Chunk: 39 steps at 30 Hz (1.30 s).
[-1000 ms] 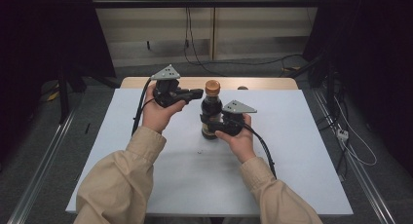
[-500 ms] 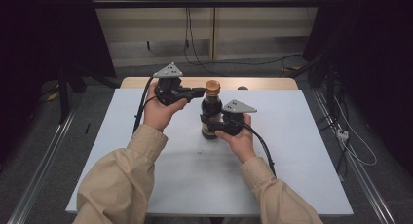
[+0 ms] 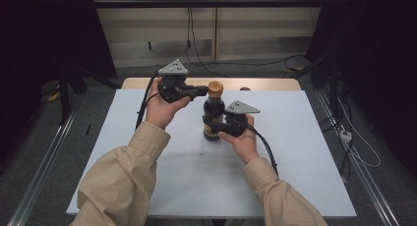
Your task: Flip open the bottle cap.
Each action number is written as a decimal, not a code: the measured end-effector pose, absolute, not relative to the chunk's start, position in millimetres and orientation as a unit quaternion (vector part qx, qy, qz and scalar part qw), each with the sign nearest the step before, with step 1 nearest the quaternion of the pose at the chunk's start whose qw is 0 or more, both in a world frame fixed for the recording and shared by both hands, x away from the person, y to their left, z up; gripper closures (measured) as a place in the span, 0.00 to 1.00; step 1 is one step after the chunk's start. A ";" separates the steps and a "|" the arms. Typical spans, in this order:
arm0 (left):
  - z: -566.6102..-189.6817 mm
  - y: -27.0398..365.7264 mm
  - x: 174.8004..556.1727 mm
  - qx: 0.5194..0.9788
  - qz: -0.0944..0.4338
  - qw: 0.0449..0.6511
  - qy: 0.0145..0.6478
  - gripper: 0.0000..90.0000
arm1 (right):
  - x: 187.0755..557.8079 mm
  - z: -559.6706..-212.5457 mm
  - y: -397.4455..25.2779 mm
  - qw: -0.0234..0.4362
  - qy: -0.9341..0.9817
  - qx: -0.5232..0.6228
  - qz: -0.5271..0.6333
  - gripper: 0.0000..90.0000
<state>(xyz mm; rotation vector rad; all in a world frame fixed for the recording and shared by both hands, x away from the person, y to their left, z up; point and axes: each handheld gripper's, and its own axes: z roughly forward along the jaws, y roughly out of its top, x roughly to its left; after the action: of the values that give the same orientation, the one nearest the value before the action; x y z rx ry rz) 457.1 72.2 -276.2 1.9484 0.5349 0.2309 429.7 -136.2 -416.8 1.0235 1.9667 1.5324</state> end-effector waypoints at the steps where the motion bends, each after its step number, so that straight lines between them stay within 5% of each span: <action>1: -275.7 71.8 457.4 0.816 0.096 0.525 0.223 1.00 | 430.1 -417.2 -136.1 0.221 0.711 0.370 0.556 0.34; 28: -274.8 65.4 457.8 0.813 0.082 0.532 0.224 1.00 | 429.2 -418.8 -139.2 0.224 0.703 0.376 0.560 0.35; 31: -274.8 66.1 458.6 0.808 0.070 0.541 0.225 1.00 | 429.6 -419.6 -139.3 0.226 0.700 0.377 0.563 0.35; 33: -263.4 64.4 455.1 0.771 0.050 0.599 0.210 1.00 | 430.5 -420.0 -138.8 0.226 0.702 0.373 0.563 0.35; 35: -246.4 45.6 448.8 0.807 0.106 0.548 0.195 1.00 | 426.3 -415.7 -123.3 0.252 0.729 0.336 0.541 0.35; 39: -228.8 43.0 443.4 0.812 0.116 0.537 0.196 1.00 | 422.2 -410.6 -105.1 0.280 0.750 0.315 0.510 0.35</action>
<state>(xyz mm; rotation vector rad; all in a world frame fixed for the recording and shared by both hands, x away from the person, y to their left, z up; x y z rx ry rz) 443.4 43.0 -228.8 1.9324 0.4661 0.2758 422.2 -105.1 -410.6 0.8436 2.0121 1.3672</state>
